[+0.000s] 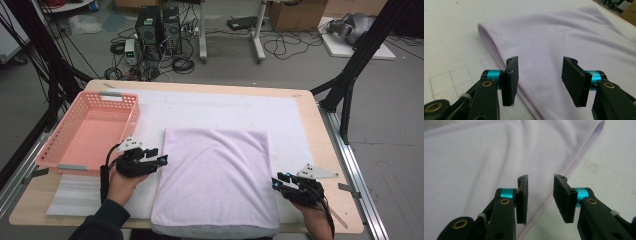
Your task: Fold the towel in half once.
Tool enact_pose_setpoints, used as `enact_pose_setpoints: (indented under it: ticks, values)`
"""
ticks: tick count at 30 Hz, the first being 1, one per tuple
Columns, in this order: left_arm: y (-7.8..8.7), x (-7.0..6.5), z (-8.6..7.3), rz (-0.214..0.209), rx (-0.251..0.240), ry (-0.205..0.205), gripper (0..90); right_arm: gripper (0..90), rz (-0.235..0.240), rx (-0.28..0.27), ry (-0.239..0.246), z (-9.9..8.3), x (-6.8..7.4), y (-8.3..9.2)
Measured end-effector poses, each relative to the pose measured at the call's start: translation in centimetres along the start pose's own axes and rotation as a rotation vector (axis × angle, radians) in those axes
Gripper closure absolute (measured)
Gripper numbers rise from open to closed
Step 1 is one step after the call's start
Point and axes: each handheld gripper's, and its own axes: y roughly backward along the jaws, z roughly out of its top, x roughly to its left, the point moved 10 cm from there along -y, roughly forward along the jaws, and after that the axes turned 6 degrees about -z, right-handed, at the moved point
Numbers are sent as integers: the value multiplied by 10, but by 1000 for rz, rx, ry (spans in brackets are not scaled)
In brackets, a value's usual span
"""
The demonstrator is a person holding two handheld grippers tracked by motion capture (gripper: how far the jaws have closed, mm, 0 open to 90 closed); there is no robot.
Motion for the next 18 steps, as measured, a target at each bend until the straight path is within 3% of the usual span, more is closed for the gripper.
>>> enact_pose_setpoints:
  ticks: [6, 8, 10, 12, 13, 14, 16, 18]
  values:
    - [-32, 33, 19, 104, 45, -25, 505, 637, 12, -6, 2, 11, -7, -16]
    - [-42, 43, 22, 123, 55, -12, 518, 635, 12, -13, -1, 15, -11, -20]
    - [-50, 49, 23, 133, 32, -5, 562, 634, 6, -11, -15, 17, -15, -24]
    - [-57, 54, 15, 143, 73, -3, 589, 633, 4, -9, -13, 17, -17, -27]
    - [-60, 55, 11, 152, 103, -25, 642, 633, 3, -6, -17, 16, -17, -28]
    - [-60, 56, 10, 169, 108, -66, 717, 633, 6, -1, -16, 15, -17, -28]
    - [-58, 59, 14, 213, 95, -102, 867, 632, 4, 3, -8, 13, -16, -27]
    - [-55, 64, 16, 251, 91, -87, 869, 632, 1, 3, -7, 12, -16, -25]
